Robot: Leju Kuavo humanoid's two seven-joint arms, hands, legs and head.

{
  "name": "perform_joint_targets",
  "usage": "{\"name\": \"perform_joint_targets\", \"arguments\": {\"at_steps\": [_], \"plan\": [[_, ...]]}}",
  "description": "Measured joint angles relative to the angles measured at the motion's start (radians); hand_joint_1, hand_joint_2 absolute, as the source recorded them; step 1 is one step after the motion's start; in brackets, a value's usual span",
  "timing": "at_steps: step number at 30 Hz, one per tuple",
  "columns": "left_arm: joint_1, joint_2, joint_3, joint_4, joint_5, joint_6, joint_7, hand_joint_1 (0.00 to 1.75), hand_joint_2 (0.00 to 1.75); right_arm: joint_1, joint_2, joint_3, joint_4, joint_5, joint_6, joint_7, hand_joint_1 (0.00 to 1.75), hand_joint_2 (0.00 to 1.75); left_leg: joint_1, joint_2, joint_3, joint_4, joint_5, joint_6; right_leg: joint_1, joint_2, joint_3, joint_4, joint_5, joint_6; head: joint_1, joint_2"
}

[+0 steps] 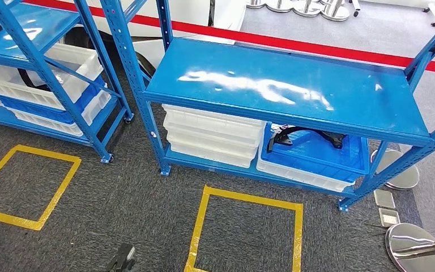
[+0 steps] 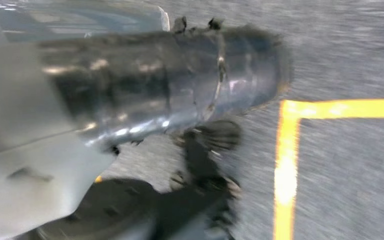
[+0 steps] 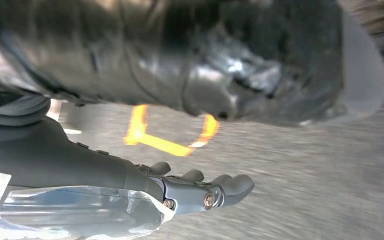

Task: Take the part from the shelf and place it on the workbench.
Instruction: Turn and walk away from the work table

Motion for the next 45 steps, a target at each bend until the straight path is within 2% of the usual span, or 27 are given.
{"name": "perform_joint_targets", "arguments": {"at_steps": [2, 4, 6, 8, 9, 10, 11, 12, 15, 17, 20, 21, 22, 24, 25, 26, 27, 28, 31, 32, 36, 37, 39, 41, 42, 43, 45], "plan": [[0.0, 0.0, 0.0, 0.0, 0.0, 0.0, 0.0, 0.0, 0.0, 0.001, 0.0, 0.0, 0.0, 0.0, 0.0, 0.0, 0.0, 0.0, 0.0, 0.0, 0.001, 0.0, 0.0, 0.0, 0.0, 0.0, 0.002, -0.006, 0.004, 0.0, 0.0, 0.0], [0.007, 0.0, 0.0, -0.002, 0.0, -0.001, 0.001, 0.0, 0.0, -0.005, -0.001, 0.0, 0.002, 0.0, 0.0, -0.001, 0.0, 0.0, 0.0, -0.002, 0.009, -0.001, -0.006, -0.004, 0.001, -0.001, 0.045, -0.106, 0.059, -0.007, 0.0, 0.0], [0.092, -0.001, 0.0, 0.041, 0.0, -0.002, 0.006, 0.0, 0.0, -0.097, -0.001, 0.0, -0.044, 0.0, 0.0, -0.006, 0.0, 0.0, -0.002, 0.006, 0.017, 0.013, -0.033, -0.022, 0.002, 0.0, 0.11, -0.239, 0.118, -0.03, -0.001, 0.0], [0.205, 0.001, 0.0, 0.117, 0.0, -0.002, 0.01, 0.0, 0.0, -0.216, 0.001, 0.0, -0.124, 0.0, 0.0, -0.011, 0.0, 0.0, -0.003, 0.017, -0.027, 0.114, -0.096, -0.039, 0.001, 0.005, 0.14, -0.284, 0.129, -0.051, -0.005, 0.0], [0.238, 0.004, 0.0, 0.148, 0.0, -0.002, 0.01, 0.0, 0.0, -0.249, 0.001, 0.0, -0.155, 0.0, 0.0, -0.012, 0.0, 0.0, -0.003, 0.02, -0.069, 0.192, -0.131, -0.041, -0.001, 0.008, 0.145, -0.291, 0.13, -0.054, -0.006, 0.0], [0.256, 0.007, 0.0, 0.169, 0.0, -0.002, 0.01, 0.0, 0.0, -0.267, 0.001, 0.0, -0.176, 0.0, 0.0, -0.012, 0.0, 0.0, -0.002, 0.021, -0.104, 0.249, -0.146, -0.043, 0.0, 0.012, 0.145, -0.291, 0.129, -0.055, -0.006, 0.0], [0.27, 0.009, 0.0, 0.187, 0.0, -0.002, 0.009, 0.0, 0.0, -0.28, 0.001, 0.0, -0.193, 0.0, 0.0, -0.012, 0.0, 0.0, -0.002, 0.021, -0.125, 0.273, -0.143, -0.044, 0.0, 0.015, 0.146, -0.291, 0.127, -0.055, -0.006, 0.0], [0.278, 0.011, 0.0, 0.2, 0.0, -0.002, 0.009, 0.0, 0.0, -0.287, 0.001, 0.0, -0.207, 0.0, 0.0, -0.012, 0.0, 0.0, -0.002, 0.022, -0.125, 0.259, -0.121, -0.044, 0.0, 0.018, 0.148, -0.29, 0.126, -0.054, -0.006, 0.0], [0.259, 0.014, 0.0, 0.211, 0.0, -0.002, 0.005, 0.0, 0.0, -0.269, 0.001, 0.0, -0.217, 0.0, 0.0, -0.01, 0.0, 0.0, -0.003, 0.03, -0.037, 0.061, -0.014, -0.039, 0.002, 0.019, 0.153, -0.288, 0.118, -0.044, -0.006, 0.0], [0.216, 0.013, 0.0, 0.199, 0.0, -0.002, 0.003, 0.0, 0.0, -0.231, 0.001, -0.001, -0.205, 0.0, 0.0, -0.007, 0.0, 0.0, -0.005, 0.035, 0.005, -0.016, 0.011, -0.029, 0.005, 0.016, 0.152, -0.288, 0.109, -0.034, -0.004, 0.0], [0.143, 0.01, -0.001, 0.152, 0.0, -0.002, 0.0, 0.0, 0.0, -0.156, 0.002, 0.0, -0.161, 0.0, 0.0, -0.003, 0.0, 1.31, -0.005, 0.035, 0.011, -0.026, 0.013, -0.013, 0.004, 0.012, 0.155, -0.284, 0.099, -0.019, -0.002, 0.0], [0.118, 0.008, -0.001, 0.13, 0.0, -0.002, 0.0, 0.0, 0.0, -0.129, 0.003, 0.0, -0.14, 0.0, 0.0, -0.002, 0.0, 1.75, -0.003, 0.034, 0.012, -0.028, 0.015, -0.008, 0.003, 0.009, 0.147, -0.262, 0.083, -0.012, -0.002, 0.0], [0.092, 0.005, 0.0, 0.106, 0.0, -0.001, -0.001, 0.0, 0.0, -0.101, 0.003, 0.0, -0.116, 0.0, 0.0, -0.002, 0.0, 1.75, 0.0, 0.032, 0.012, -0.031, 0.018, -0.003, 0.002, 0.006, 0.128, -0.216, 0.055, -0.006, -0.002, 0.0], [0.039, 0.002, 0.0, 0.056, 0.0, 0.0, -0.002, 0.0, 0.0, -0.048, 0.002, 0.0, -0.062, 0.0, 0.0, -0.001, 0.0, 1.75, 0.0, 0.024, 0.011, -0.031, 0.019, 0.001, -0.002, 0.002, 0.06, -0.072, -0.022, 0.003, -0.001, 0.0], [0.017, 0.002, 0.0, 0.033, 0.0, 0.0, -0.002, 0.0, 0.0, -0.025, 0.001, 0.0, -0.037, 0.0, 0.0, 0.0, 0.0, 1.75, 0.0, 0.017, 0.01, -0.03, 0.018, 0.002, -0.003, 0.001, 0.028, -0.006, -0.049, 0.005, -0.001, 0.0], [0.0, 0.002, 0.0, 0.015, 0.0, 0.0, -0.001, 0.0, 0.0, -0.006, 0.0, 0.0, -0.017, 0.0, 0.0, 0.0, 0.0, 1.75, 0.0, 0.011, 0.011, -0.03, 0.018, 0.002, -0.003, 0.001, 0.008, 0.029, -0.056, 0.005, -0.001, 0.0], [-0.01, 0.002, 0.0, 0.001, 0.0, 0.0, 0.001, 0.0, 0.0, 0.007, -0.001, 0.0, -0.003, 0.0, 0.0, 0.001, 0.0, 1.75, 0.0, 0.006, 0.013, -0.03, 0.016, 0.001, -0.003, 0.001, 0.008, 0.023, -0.041, 0.003, -0.001, 0.0], [-0.011, 0.002, 0.0, -0.008, 0.0, 0.0, 0.002, 0.0, 0.0, 0.011, -0.002, 0.0, 0.006, 0.0, 0.0, 0.0, 0.0, 1.75, -0.001, 0.004, 0.016, -0.03, 0.015, -0.001, -0.002, 0.001, 0.028, -0.027, -0.008, -0.002, -0.001, 0.0], [0.023, 0.0, 0.0, -0.011, 0.0, 0.0, 0.004, 0.0, 0.0, -0.029, -0.004, 0.0, 0.007, 0.0, 0.0, -0.003, 0.0, 1.75, -0.004, 0.01, 0.025, -0.031, 0.006, -0.011, 0.005, -0.006, 0.132, -0.243, 0.097, -0.023, -0.002, 0.0], [0.043, -0.002, 0.0, -0.005, 0.0, -0.001, 0.005, 0.0, 0.0, -0.051, -0.004, 0.0, 0.0, 0.0, 0.0, -0.004, 0.0, 1.75, -0.004, 0.012, 0.026, -0.032, 0.003, -0.015, 0.007, -0.009, 0.151, -0.276, 0.11, -0.027, -0.002, 0.0], [0.139, -0.003, 0.0, 0.054, 0.0, -0.002, 0.008, 0.0, 0.0, -0.147, -0.001, 0.0, -0.063, 0.0, 0.0, -0.009, 0.0, 1.75, -0.003, 0.018, 0.032, -0.027, -0.01, -0.033, 0.005, -0.009, 0.169, -0.302, 0.121, -0.043, -0.004, 0.0], [0.163, -0.003, 0.0, 0.074, 0.0, -0.002, 0.009, 0.0, 0.0, -0.172, 0.001, 0.0, -0.083, 0.0, 0.0, -0.01, 0.0, 1.75, -0.003, 0.02, 0.019, 0.003, -0.03, -0.037, 0.002, -0.008, 0.174, -0.311, 0.125, -0.048, -0.005, 0.0], [0.209, 0.001, 0.0, 0.12, 0.0, -0.002, 0.01, 0.0, 0.0, -0.22, 0.002, 0.0, -0.129, 0.0, 0.0, -0.012, 0.0, 1.75, -0.003, 0.021, -0.047, 0.127, -0.094, -0.043, 0.001, -0.003, 0.179, -0.318, 0.127, -0.053, -0.006, 0.0], [0.25, 0.007, -0.001, 0.164, 0.0, -0.002, 0.011, 0.0, 0.0, -0.26, 0.002, 0.0, -0.171, 0.0, 0.0, -0.012, 0.0, 0.87, 0.0, 0.023, -0.114, 0.246, -0.131, -0.052, 0.0, 0.007, 0.176, -0.315, 0.126, -0.056, -0.006, 0.0], [0.265, 0.01, -0.001, 0.182, 0.0, -0.002, 0.01, 0.0, 0.0, -0.273, 0.002, 0.0, -0.188, 0.0, 0.0, -0.012, 0.0, 0.44, 0.003, 0.023, -0.124, 0.254, -0.12, -0.059, -0.001, 0.011, 0.175, -0.312, 0.125, -0.056, -0.006, 0.0], [0.274, 0.011, -0.001, 0.196, 0.0, -0.002, 0.009, 0.0, 0.0, -0.28, 0.001, 0.0, -0.201, 0.0, 0.0, -0.012, 0.0, 0.0, 0.006, 0.024, -0.112, 0.222, -0.091, -0.067, -0.003, 0.014, 0.175, -0.308, 0.122, -0.056, -0.006, 0.0], [0.27, 0.012, -0.001, 0.208, 0.0, -0.002, 0.007, 0.0, 0.0, -0.278, 0.0, -0.001, -0.215, 0.0, 0.0, -0.012, 0.0, 0.0, 0.018, 0.028, -0.046, 0.081, -0.019, -0.084, -0.007, 0.012, 0.174, -0.295, 0.113, -0.048, -0.008, 0.0]]}}
